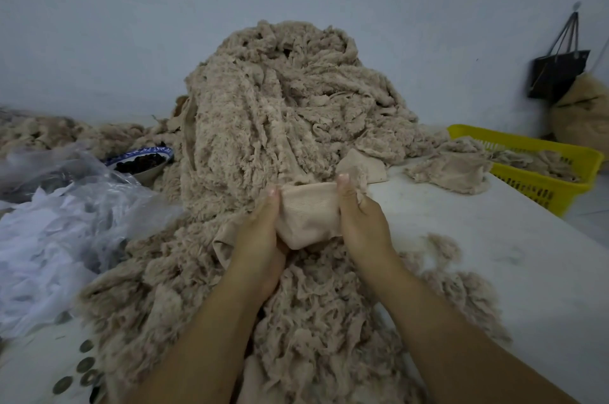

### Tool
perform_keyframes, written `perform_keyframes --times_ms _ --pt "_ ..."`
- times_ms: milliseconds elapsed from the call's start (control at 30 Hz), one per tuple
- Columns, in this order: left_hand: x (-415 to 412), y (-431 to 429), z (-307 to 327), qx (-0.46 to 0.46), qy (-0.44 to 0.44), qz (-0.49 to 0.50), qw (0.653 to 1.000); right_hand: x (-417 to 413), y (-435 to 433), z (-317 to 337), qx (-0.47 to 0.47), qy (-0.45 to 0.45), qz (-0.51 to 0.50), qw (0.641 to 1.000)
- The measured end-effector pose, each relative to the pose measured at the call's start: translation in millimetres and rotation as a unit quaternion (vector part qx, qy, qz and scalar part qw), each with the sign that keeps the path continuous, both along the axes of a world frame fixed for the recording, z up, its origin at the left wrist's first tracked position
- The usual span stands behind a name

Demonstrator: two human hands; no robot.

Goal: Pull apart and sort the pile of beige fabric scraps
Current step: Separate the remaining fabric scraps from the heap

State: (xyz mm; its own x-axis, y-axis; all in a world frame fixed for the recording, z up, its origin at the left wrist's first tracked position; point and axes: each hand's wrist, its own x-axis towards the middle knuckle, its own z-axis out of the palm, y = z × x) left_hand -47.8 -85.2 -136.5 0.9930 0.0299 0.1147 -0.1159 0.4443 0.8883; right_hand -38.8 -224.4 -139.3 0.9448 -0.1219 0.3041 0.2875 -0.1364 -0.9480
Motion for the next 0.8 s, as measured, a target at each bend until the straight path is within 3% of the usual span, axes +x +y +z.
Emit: perform_keyframes --times_ms 67,167,233,433,533,600,700,800 --pt "-3.1 1.1 -2.1 0.082 -0.017 -0.033 0.996 3.7 -3.2 -1.8 0.003 0.012 0.001 1.0" --pt "-9.3 -5.0 -2.8 0.289 -0.048 -0.037 0.955 5.5 -2.9 -5.1 -0.015 0.028 0.008 0.999" --pt "-10.9 -7.6 -5.1 0.343 -0.056 -0.054 0.936 5.2 -2.2 -4.8 -0.008 0.038 0.018 0.999" --pt "-10.1 -9.0 -5.9 0.278 -0.022 -0.022 0.96 9.4 -3.7 -2.2 0.047 0.072 -0.04 0.995" --pt "-4.1 1.3 2.2 0.122 0.061 0.043 0.99 15.0 -14.7 0.9 0.104 0.08 -0.087 0.988" --pt "2.0 12.6 5.2 0.034 0.092 0.083 0.992 18.4 -24.5 2.5 0.118 0.073 -0.109 0.984" --pt "3.7 13.2 2.5 0.03 0.098 0.086 0.991 17.8 -24.9 2.1 0.103 0.067 -0.098 0.988" --pt "2.3 7.5 -1.1 0.031 0.102 0.081 0.991 8.8 -12.6 2.8 -0.002 0.001 -0.014 1.0"
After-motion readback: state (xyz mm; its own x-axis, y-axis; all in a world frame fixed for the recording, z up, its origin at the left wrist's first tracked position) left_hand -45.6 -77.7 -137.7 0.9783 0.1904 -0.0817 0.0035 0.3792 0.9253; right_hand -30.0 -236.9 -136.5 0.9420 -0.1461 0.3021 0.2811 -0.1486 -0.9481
